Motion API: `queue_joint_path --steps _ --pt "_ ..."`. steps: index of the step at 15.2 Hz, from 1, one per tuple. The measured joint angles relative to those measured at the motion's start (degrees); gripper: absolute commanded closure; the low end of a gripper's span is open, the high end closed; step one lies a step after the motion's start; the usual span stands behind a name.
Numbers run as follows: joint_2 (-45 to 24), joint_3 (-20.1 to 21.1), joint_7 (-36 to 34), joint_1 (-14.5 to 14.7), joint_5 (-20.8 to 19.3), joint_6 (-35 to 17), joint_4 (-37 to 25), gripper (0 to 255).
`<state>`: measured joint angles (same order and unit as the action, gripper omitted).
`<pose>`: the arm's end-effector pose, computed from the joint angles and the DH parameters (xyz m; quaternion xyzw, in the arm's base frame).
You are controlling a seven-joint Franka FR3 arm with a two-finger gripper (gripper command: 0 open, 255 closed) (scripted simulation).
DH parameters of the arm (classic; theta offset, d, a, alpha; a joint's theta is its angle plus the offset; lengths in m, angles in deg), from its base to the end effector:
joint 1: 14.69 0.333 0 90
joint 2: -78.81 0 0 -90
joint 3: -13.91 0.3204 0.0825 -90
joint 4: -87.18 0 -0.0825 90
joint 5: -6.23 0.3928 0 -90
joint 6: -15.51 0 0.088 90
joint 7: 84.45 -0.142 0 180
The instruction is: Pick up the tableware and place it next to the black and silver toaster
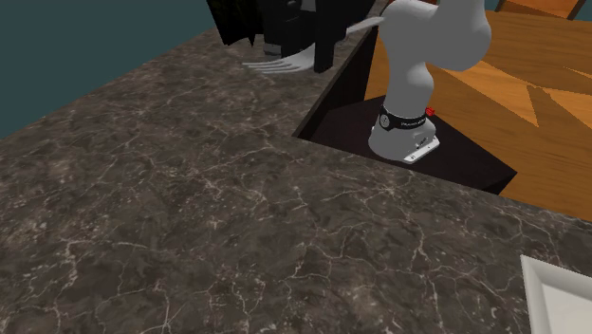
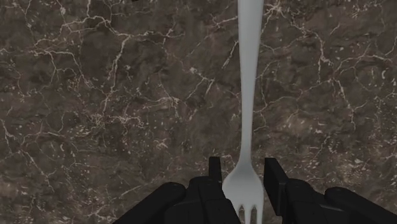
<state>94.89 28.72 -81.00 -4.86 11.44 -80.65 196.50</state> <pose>0.4305 0.2249 0.5813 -0.9718 -0.2348 -0.0190 0.0135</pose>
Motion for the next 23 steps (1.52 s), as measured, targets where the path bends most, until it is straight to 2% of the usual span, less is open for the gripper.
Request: queue_joint_path --steps 5,14,23 --pt "7.7 -4.8 6.7 -1.6 0.3 0.4 7.6 255" --pt "16.8 -13.8 18.2 -5.0 -2.8 2.7 15.0 255" --pt "21.2 -24.2 30.7 -9.2 -8.6 5.1 17.1 255"
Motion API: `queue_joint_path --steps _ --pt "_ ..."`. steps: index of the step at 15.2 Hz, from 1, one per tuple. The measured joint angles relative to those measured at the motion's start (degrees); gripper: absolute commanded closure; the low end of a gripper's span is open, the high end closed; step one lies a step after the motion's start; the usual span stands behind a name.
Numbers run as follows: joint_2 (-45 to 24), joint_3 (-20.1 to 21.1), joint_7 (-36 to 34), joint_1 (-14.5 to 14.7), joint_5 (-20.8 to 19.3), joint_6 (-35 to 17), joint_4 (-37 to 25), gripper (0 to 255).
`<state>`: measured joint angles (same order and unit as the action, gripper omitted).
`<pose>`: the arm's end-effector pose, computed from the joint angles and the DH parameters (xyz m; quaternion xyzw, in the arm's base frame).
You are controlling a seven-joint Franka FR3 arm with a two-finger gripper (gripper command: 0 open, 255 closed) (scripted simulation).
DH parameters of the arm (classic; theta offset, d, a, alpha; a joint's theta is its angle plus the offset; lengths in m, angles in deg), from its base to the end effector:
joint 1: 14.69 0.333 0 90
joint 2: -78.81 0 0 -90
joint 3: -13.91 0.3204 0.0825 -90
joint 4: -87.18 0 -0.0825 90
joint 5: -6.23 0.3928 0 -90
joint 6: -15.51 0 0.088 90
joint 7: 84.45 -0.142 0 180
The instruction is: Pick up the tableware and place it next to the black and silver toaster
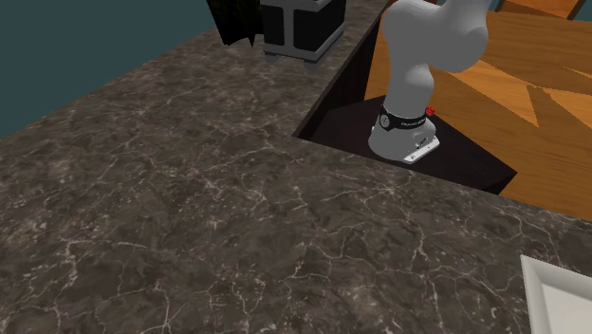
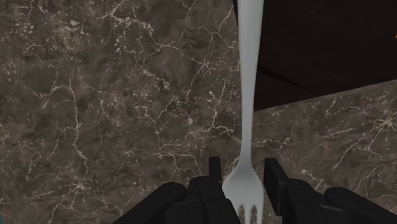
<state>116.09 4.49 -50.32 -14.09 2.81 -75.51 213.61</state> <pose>0.3507 -0.0761 0.5830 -0.9718 -0.2347 -0.0192 0.0140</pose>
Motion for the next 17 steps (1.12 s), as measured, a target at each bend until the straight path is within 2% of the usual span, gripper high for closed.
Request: queue_joint_path --steps 12,17 --pt "-1.6 -14.1 16.4 -4.4 -7.4 0.6 -3.4 255" --pt "-5.8 -21.0 24.1 -5.1 -9.2 0.7 -8.7 255"
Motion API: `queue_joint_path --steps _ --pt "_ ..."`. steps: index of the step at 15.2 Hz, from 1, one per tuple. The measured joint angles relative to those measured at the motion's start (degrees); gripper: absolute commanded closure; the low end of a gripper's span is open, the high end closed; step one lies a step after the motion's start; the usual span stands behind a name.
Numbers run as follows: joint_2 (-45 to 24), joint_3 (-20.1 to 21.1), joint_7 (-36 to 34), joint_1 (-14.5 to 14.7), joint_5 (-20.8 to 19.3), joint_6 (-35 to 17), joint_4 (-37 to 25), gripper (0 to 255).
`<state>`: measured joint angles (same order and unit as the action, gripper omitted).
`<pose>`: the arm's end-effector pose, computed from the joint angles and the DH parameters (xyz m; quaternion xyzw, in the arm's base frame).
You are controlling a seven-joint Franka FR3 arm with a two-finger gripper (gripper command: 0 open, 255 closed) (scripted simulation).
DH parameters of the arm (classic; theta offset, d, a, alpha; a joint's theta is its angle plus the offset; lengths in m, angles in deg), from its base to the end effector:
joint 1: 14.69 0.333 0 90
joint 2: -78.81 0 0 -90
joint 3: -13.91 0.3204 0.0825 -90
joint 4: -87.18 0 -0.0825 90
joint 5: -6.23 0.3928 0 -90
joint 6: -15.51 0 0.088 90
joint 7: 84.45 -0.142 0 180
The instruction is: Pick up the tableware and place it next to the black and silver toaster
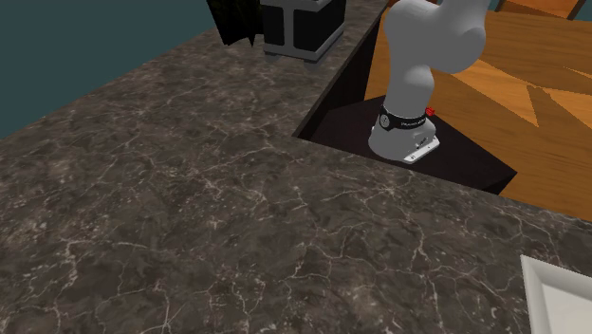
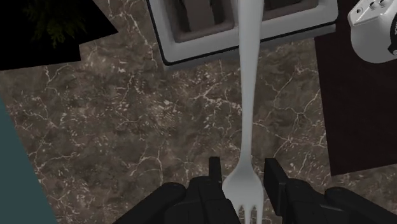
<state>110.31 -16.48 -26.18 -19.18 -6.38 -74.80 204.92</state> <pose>0.2950 -0.2949 0.5826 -0.9717 -0.2349 -0.0193 0.0142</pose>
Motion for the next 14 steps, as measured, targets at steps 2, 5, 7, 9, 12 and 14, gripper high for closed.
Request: queue_joint_path --steps 2,5,7,9,12,14 --pt "-1.6 -2.2 2.6 -0.1 -0.3 0.2 -2.0 255" --pt "-3.7 -5.7 6.1 -0.2 -0.6 -1.2 -3.2 255" --pt "-3.8 -6.3 6.5 -0.3 -0.8 -2.6 -2.1 255" --pt "-3.7 -6.6 6.5 -0.4 -1.0 -4.1 -0.5 255" --pt "-3.5 -7.1 6.6 -0.6 -1.4 -6.1 1.8 255" --pt "-3.2 -7.4 6.7 -0.9 -1.7 -7.5 3.4 255"
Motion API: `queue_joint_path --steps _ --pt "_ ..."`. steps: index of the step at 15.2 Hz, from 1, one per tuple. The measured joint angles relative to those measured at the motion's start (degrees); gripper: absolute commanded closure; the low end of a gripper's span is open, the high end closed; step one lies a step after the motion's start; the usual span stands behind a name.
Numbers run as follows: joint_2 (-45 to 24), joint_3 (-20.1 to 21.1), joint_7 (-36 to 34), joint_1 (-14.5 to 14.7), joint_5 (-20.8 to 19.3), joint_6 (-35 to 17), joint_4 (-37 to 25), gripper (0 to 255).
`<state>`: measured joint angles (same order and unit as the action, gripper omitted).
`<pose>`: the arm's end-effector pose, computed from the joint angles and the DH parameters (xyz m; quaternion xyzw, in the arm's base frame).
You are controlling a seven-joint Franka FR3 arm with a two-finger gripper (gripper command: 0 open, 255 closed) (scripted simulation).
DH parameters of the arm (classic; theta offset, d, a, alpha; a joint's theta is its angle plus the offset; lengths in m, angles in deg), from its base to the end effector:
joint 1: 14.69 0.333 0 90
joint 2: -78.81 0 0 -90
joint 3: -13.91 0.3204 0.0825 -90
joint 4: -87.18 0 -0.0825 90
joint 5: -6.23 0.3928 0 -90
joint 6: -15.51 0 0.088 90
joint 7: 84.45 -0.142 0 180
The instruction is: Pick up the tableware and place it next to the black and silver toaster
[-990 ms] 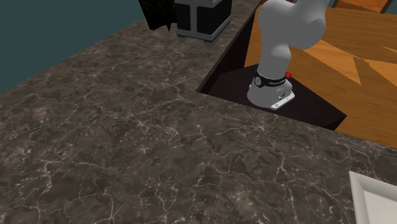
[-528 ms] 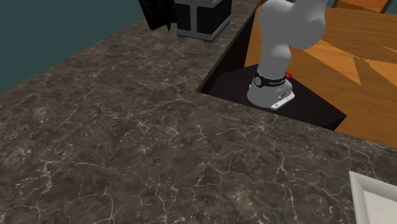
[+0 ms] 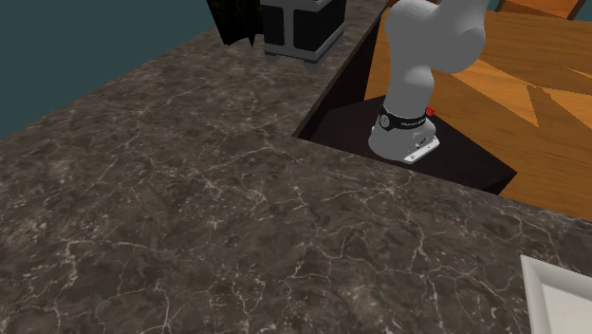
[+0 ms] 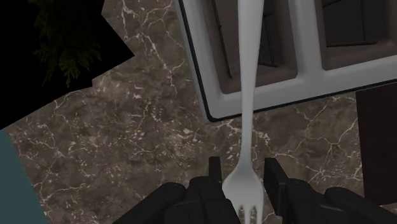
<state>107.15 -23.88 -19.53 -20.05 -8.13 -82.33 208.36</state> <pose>0.2782 -0.3517 0.5295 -0.9716 -0.2355 -0.0188 0.0141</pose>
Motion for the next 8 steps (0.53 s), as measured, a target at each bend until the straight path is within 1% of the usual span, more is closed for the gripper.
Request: queue_joint_path --steps 8 --pt "0.0 -1.3 -0.1 -0.4 -0.8 -6.2 6.0 255"
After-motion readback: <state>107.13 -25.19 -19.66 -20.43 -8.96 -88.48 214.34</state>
